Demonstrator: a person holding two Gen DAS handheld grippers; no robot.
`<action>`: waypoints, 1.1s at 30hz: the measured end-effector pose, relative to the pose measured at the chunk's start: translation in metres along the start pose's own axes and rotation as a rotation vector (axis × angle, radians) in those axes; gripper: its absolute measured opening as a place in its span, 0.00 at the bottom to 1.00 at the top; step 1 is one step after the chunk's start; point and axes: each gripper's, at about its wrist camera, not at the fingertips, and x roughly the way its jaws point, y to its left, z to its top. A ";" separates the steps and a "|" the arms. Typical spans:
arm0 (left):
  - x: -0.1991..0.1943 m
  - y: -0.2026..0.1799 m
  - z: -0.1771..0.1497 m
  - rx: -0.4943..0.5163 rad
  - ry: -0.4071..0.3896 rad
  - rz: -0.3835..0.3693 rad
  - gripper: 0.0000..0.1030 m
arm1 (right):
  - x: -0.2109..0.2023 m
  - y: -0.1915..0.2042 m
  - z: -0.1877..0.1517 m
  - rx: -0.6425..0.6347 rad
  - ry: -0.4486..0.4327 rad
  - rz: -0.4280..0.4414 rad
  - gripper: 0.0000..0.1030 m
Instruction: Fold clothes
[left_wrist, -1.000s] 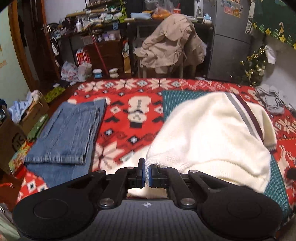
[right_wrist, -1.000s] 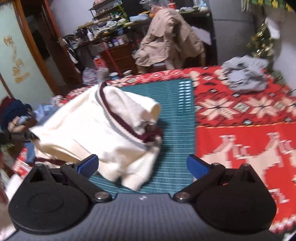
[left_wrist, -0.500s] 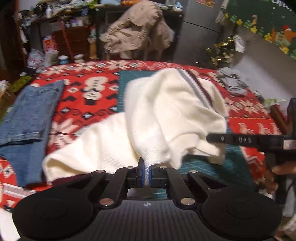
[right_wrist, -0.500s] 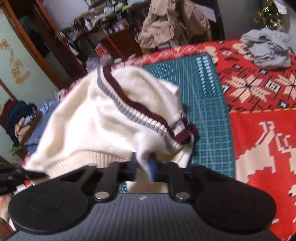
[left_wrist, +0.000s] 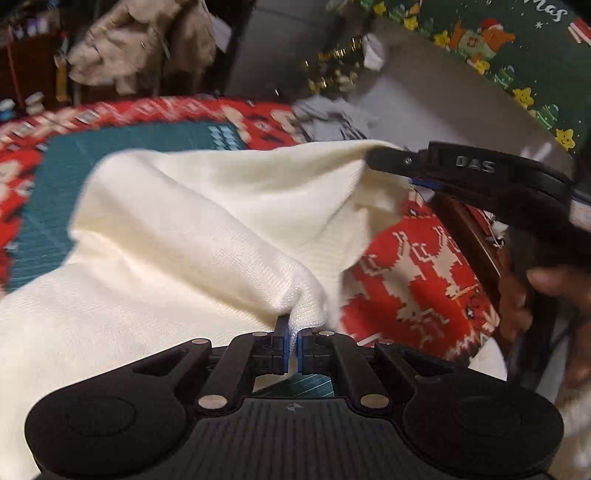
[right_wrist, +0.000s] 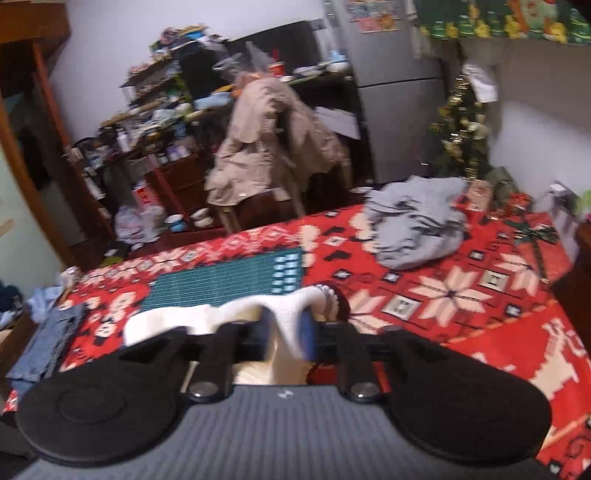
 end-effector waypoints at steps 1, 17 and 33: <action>0.006 0.000 0.001 -0.011 0.015 -0.011 0.05 | -0.004 -0.005 -0.007 -0.002 0.000 -0.005 0.51; -0.080 0.049 -0.027 -0.137 -0.069 -0.026 0.40 | -0.031 0.004 -0.086 0.156 0.225 0.203 0.67; -0.124 0.105 -0.029 -0.252 -0.194 0.156 0.41 | -0.023 0.036 -0.068 0.090 0.098 0.192 0.04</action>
